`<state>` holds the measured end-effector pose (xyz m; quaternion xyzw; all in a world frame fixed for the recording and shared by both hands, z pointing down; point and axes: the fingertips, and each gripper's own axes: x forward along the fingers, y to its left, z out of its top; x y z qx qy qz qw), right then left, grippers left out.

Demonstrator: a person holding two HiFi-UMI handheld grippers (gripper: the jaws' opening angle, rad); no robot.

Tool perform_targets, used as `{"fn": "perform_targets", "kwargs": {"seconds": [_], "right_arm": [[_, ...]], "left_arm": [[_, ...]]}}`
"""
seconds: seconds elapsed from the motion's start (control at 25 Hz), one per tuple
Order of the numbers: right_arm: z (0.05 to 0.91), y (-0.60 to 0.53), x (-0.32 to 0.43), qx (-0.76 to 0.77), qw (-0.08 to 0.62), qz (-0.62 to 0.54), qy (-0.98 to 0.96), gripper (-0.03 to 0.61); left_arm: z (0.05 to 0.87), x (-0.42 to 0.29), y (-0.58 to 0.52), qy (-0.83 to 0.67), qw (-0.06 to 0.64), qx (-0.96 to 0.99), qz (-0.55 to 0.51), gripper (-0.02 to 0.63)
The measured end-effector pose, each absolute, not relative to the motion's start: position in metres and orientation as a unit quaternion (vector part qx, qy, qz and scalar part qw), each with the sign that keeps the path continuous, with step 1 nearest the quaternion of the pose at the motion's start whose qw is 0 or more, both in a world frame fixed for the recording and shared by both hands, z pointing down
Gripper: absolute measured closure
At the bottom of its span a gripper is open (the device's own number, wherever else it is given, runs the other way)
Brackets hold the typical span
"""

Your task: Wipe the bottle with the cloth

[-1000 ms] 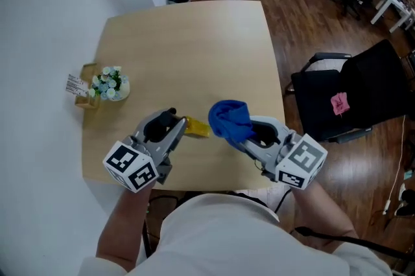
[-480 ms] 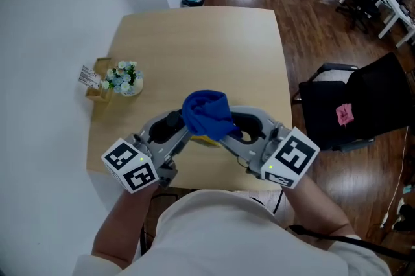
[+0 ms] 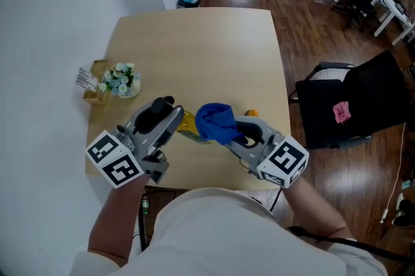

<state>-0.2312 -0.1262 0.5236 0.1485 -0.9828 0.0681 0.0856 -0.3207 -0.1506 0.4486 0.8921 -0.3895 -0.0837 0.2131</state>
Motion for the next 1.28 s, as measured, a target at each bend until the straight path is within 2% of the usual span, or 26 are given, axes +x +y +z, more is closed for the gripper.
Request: {"fn": "perform_targets", "kwargs": {"seconds": [0.28, 0.44, 0.56, 0.68, 1.0, 1.28], "right_arm": [[0.564, -0.128, -0.212, 0.177, 0.128, 0.087, -0.972, 0.456], [0.528, -0.127, -0.2, 0.184, 0.093, 0.06, -0.977, 0.456], [0.487, -0.111, -0.223, 0.159, 0.058, 0.005, -0.986, 0.456], [0.476, -0.097, -0.244, 0.14, 0.063, -0.014, -0.988, 0.457], [0.504, -0.091, -0.258, 0.142, 0.101, -0.007, -0.985, 0.457], [0.567, -0.09, -0.243, 0.146, 0.139, 0.062, -0.977, 0.456]], "left_arm": [[0.441, -0.321, -0.159, -0.393, 0.204, 0.892, -0.086, 0.46], [0.442, -0.31, -0.167, -0.405, 0.197, 0.889, -0.077, 0.46], [0.446, -0.316, -0.167, -0.416, 0.196, 0.885, -0.072, 0.46], [0.446, -0.313, -0.169, -0.421, 0.198, 0.882, -0.073, 0.46], [0.436, -0.307, -0.171, -0.429, 0.19, 0.88, -0.074, 0.46], [0.425, -0.309, -0.166, -0.436, 0.172, 0.88, -0.078, 0.46]]}}
